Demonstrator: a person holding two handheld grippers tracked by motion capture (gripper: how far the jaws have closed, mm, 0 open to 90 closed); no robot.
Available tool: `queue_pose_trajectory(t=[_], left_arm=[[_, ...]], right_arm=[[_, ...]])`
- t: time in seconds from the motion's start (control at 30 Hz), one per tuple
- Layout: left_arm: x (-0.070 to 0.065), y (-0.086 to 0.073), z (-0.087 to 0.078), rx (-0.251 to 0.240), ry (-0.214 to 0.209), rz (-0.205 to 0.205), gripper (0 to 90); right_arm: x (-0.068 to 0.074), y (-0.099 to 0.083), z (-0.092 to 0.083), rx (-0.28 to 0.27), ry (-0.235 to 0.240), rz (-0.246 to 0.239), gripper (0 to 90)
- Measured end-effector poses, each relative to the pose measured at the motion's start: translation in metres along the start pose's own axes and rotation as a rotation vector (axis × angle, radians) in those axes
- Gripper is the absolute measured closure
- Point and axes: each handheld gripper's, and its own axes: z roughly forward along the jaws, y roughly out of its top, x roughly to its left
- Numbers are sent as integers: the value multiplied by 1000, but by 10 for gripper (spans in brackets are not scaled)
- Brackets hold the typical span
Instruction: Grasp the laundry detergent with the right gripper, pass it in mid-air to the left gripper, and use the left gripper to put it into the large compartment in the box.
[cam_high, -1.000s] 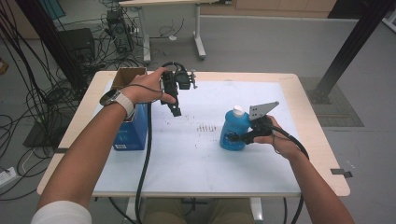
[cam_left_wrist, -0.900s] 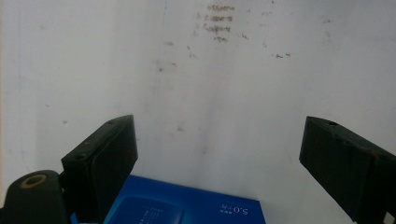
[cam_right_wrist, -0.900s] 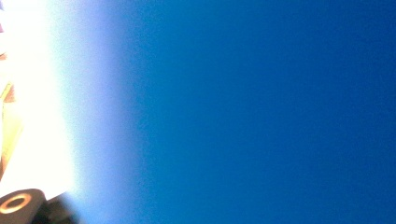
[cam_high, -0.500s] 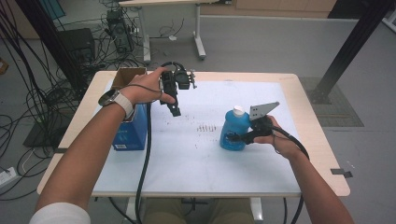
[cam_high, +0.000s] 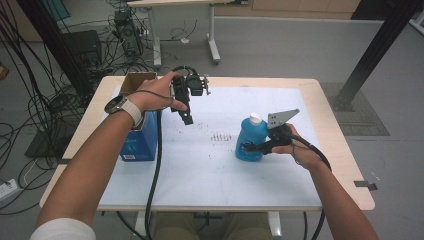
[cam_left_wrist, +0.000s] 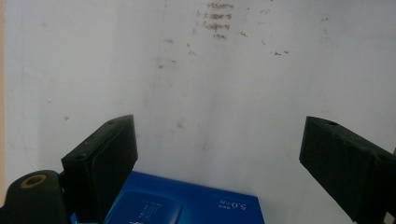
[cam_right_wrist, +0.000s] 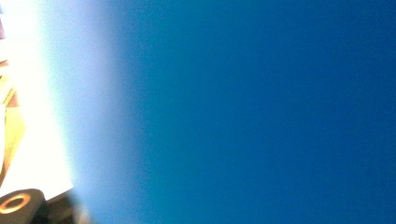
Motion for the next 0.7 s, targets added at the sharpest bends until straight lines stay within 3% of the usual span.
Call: queue_pose_trajectory(t=[0.7], left_arm=[[-4,-2,-5,-5,9,-5,119]], right_arm=[[1,-1,0,-4,-9,0,430]])
